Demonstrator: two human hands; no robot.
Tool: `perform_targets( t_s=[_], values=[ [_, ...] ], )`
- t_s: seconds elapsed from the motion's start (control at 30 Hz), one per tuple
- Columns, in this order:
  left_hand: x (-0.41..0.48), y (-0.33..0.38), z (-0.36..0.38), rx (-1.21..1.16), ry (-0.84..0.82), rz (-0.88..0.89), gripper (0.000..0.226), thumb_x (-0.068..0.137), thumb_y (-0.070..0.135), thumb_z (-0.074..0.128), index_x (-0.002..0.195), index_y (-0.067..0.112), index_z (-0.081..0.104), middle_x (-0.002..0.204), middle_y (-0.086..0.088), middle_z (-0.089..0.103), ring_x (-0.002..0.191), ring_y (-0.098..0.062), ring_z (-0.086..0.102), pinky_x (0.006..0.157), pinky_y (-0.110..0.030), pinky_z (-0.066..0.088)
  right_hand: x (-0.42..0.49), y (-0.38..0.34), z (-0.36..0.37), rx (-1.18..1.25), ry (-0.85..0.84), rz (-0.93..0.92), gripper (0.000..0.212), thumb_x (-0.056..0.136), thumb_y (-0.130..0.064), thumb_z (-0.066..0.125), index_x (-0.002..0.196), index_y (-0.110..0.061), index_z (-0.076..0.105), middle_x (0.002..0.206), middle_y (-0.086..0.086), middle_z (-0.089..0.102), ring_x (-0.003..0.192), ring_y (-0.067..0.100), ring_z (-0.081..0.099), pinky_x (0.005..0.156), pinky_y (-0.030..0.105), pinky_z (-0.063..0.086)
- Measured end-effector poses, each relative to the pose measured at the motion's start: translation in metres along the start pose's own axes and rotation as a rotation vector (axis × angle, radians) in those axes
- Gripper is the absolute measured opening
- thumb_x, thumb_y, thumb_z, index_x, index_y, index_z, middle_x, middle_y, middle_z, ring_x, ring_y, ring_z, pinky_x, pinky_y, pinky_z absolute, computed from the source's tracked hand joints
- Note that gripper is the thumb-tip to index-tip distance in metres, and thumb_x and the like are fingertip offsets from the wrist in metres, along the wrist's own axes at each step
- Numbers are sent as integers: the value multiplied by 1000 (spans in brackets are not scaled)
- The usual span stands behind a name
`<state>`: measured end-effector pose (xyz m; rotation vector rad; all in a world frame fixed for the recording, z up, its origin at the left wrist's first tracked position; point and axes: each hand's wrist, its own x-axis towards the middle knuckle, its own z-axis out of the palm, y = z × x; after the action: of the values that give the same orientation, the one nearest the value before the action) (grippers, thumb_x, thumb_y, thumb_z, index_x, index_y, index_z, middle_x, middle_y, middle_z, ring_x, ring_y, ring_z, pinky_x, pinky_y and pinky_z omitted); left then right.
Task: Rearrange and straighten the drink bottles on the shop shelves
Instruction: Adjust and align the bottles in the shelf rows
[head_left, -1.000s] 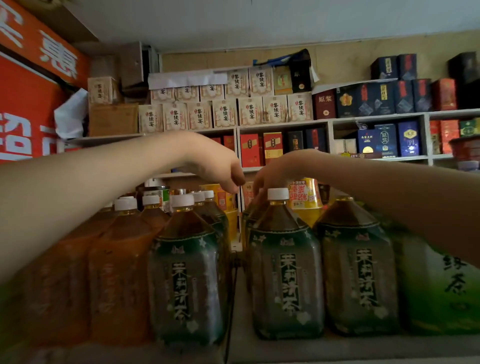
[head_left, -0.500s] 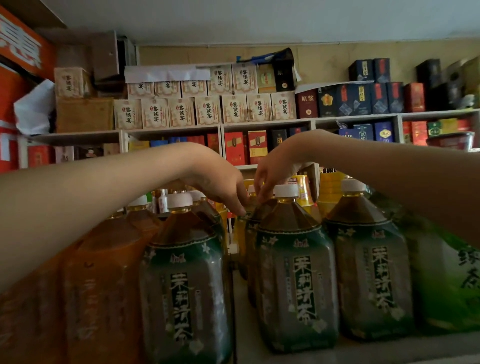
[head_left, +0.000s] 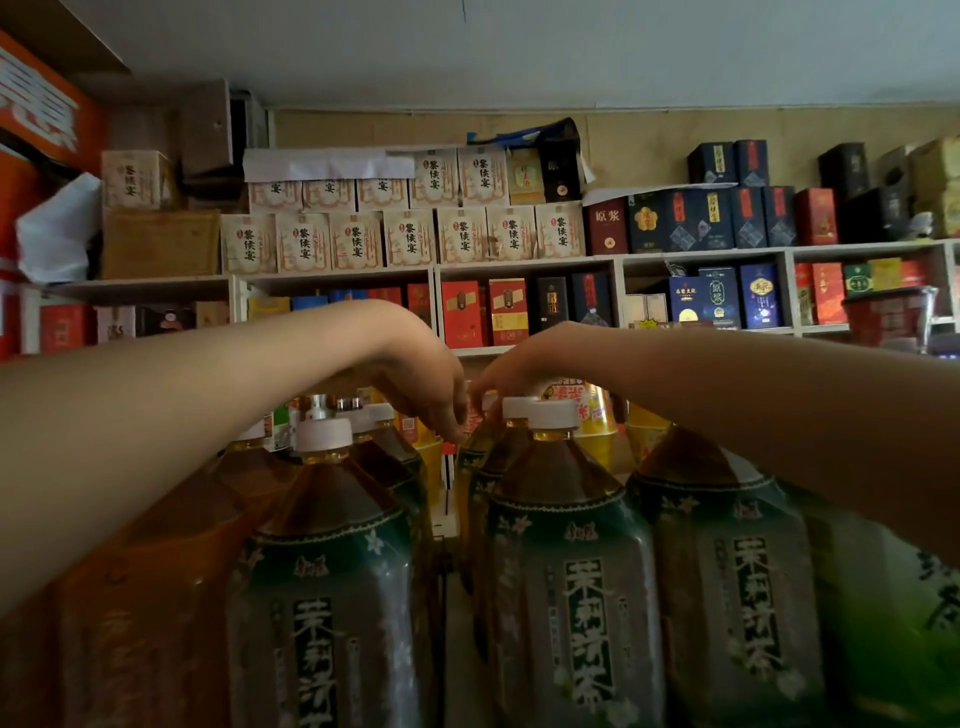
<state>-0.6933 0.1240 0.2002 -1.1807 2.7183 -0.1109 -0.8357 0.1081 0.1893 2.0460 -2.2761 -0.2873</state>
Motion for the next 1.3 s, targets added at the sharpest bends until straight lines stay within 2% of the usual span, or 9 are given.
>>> perform_targets(
  t_s=[0.1,0.27,0.37,0.5,0.7,0.83,1.0,1.17,1.3],
  values=[
    [1,1,1,-31,-29,5,44,94,22,53,137,17,46,136,0,50,116,-13,46,83,-19,40,-7,-1,-6,-94,33,-32,38,95,-22,51,132,-18,46,124,9,52,111,27,54,85,33,45],
    [-5,0,7,-65,-54,-5,44,93,23,53,136,16,46,136,-4,50,110,-13,46,81,-19,42,-17,4,-12,-115,28,-28,41,97,-10,43,136,-17,43,100,-1,50,88,19,61,65,22,45],
    [-14,-1,11,-47,-14,-4,42,94,26,52,135,20,49,131,0,52,113,-14,48,80,-19,42,-13,7,-11,-79,26,-28,40,96,-11,46,135,-20,45,109,0,45,88,18,62,63,21,46],
    [-29,-2,13,-50,107,48,40,95,30,50,135,23,49,128,8,54,118,-11,47,92,-23,35,-11,6,-13,-42,12,-9,36,95,-14,51,131,-21,48,122,9,52,93,23,64,73,28,58],
    [-69,-19,23,-101,276,94,38,94,39,49,131,31,52,122,18,53,113,-1,48,101,-23,34,-49,-7,-22,-32,179,-54,34,96,-23,50,129,-14,51,121,9,59,99,19,59,83,29,51],
    [-102,-39,40,-74,362,113,42,90,50,48,129,36,51,121,21,51,102,4,47,92,-17,34,-107,-40,-21,-79,508,-223,34,98,-34,42,126,-17,53,109,-7,56,101,12,53,87,27,38],
    [-135,-56,64,-120,475,119,60,78,55,62,133,38,46,120,15,53,101,-4,52,84,-18,42,-150,-91,1,137,492,-368,35,94,-44,46,123,-27,55,108,-14,59,100,5,56,86,26,42],
    [-140,-73,100,-33,413,125,114,67,57,73,149,29,-2,148,3,35,124,-15,45,95,-24,38,-150,-125,33,311,329,-261,75,78,-51,65,140,-38,25,131,-5,51,116,16,52,101,41,41],
    [-141,-66,138,-43,437,203,136,64,54,78,138,32,-34,151,-7,30,121,-18,49,99,-32,44,-143,-142,68,413,281,-178,123,72,-32,79,140,-44,-22,140,6,46,110,17,54,93,32,46]
  ],
)
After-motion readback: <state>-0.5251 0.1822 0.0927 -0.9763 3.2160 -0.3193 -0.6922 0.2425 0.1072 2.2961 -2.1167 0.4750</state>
